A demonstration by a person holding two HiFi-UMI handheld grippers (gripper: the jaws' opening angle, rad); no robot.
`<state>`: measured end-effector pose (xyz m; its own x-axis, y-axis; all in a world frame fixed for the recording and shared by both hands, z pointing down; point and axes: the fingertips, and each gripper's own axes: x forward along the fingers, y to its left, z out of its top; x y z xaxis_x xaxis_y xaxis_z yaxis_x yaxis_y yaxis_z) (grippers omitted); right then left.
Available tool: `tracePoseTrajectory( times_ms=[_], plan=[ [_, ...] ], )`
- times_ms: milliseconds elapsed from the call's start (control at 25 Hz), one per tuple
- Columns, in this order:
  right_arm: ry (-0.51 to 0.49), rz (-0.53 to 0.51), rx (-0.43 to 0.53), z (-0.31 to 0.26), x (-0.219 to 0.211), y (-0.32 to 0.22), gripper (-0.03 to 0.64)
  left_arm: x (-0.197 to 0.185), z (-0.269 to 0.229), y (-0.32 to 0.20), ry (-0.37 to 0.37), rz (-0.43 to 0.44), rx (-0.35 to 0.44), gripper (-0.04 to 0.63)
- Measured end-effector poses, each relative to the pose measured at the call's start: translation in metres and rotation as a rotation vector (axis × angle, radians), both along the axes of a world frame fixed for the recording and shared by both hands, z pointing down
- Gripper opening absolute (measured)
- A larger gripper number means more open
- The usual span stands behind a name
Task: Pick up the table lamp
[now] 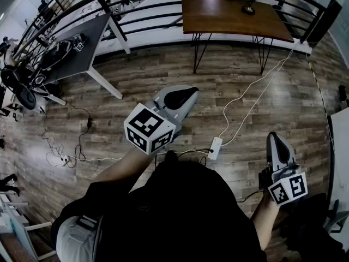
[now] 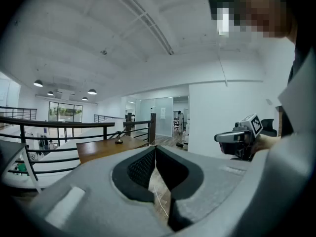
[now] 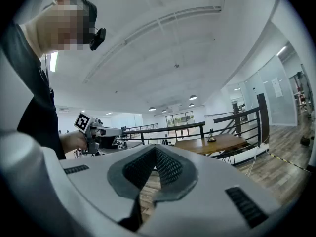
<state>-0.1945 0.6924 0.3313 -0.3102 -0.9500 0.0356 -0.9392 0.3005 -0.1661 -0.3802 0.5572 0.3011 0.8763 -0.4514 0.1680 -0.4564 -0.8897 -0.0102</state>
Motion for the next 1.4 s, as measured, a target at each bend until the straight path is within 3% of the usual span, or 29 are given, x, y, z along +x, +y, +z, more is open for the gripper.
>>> tracePoseTrajectory(
  times_ms=[200,560,840,1160,1400],
  plan=[
    [-0.007,0.004,-0.017,0.001,0.013,0.027,0.012,0.016,-0.002,0.022,-0.014,0.009,0.0,0.012],
    [0.008,-0.054,-0.022,-0.006,0.062,0.081,0.012,0.056,-0.02,0.049,0.014,-0.058,0.007,0.012],
    [-0.03,-0.069,-0.018,-0.002,0.081,0.075,0.014,0.06,-0.022,0.045,0.032,-0.114,0.023,0.012],
    [-0.031,-0.079,-0.058,0.012,0.087,-0.005,0.014,0.066,-0.007,-0.04,0.063,-0.131,0.006,0.012],
    [-0.037,-0.037,-0.039,0.006,0.11,-0.12,0.014,0.102,-0.001,-0.145,0.036,-0.061,0.061,0.012]
  ],
)
